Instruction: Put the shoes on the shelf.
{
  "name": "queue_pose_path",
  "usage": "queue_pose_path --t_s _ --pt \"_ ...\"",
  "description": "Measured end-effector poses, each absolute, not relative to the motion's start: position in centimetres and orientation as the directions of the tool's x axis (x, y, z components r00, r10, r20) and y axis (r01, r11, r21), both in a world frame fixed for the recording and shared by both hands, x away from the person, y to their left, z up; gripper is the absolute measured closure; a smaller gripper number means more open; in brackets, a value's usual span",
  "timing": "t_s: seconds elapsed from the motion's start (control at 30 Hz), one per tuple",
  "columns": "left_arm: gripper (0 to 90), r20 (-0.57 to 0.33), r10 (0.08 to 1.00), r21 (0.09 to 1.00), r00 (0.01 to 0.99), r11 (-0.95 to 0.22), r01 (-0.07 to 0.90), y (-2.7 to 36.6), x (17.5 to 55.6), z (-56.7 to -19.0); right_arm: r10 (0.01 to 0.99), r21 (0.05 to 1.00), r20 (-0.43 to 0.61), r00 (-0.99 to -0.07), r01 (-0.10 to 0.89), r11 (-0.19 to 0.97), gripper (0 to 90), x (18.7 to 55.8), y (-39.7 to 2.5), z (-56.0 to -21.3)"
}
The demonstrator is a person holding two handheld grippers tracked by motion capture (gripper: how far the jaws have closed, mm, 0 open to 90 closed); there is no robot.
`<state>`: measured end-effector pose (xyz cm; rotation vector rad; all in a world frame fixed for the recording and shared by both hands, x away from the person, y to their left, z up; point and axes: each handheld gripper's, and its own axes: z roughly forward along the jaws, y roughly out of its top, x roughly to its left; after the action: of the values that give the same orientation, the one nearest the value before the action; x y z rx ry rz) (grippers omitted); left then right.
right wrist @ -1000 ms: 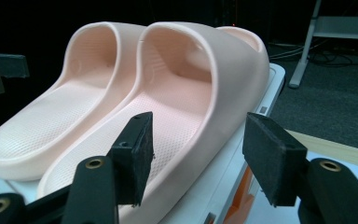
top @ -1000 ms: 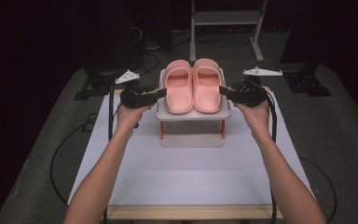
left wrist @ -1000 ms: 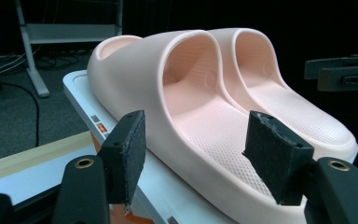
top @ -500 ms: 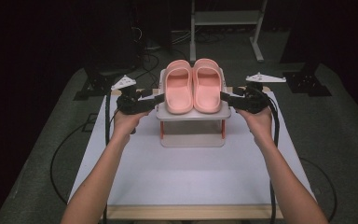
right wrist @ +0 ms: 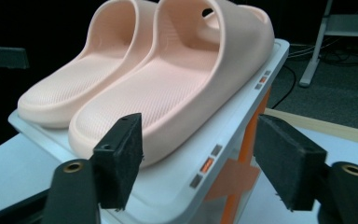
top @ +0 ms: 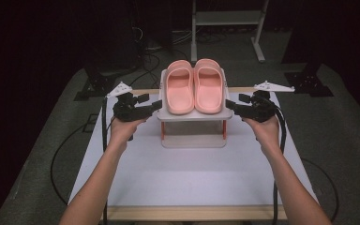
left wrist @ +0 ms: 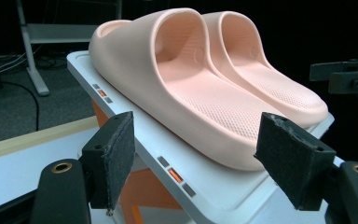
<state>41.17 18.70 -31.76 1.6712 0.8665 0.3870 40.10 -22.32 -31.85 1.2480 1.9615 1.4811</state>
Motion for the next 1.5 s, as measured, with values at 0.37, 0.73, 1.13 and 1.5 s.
queue_pose_path --t_s 0.37,0.73,1.13,1.5 --pt "24.6 -0.177 0.729 0.939 0.662 -0.076 0.335 19.4 39.9 -32.6 0.818 0.915 0.19 -0.542 0.4 0.053 29.6 38.4 -23.7 -32.9" --pt "22.2 -0.185 0.732 0.937 0.656 -0.069 0.342 20.0 38.8 -33.4 0.813 0.92 0.189 -0.55 0.389 0.049 28.5 37.4 -24.1 -33.8" --pt "20.1 -0.176 0.73 0.935 0.661 -0.086 0.344 19.7 37.6 -34.8 0.818 0.92 0.188 -0.544 0.389 0.047 26.1 36.1 -24.8 -35.4" --pt "18.3 -0.148 0.743 0.936 0.653 -0.109 0.336 19.6 36.3 -36.3 0.824 0.912 0.184 -0.535 0.406 0.059 24.2 35.0 -25.5 -37.0"
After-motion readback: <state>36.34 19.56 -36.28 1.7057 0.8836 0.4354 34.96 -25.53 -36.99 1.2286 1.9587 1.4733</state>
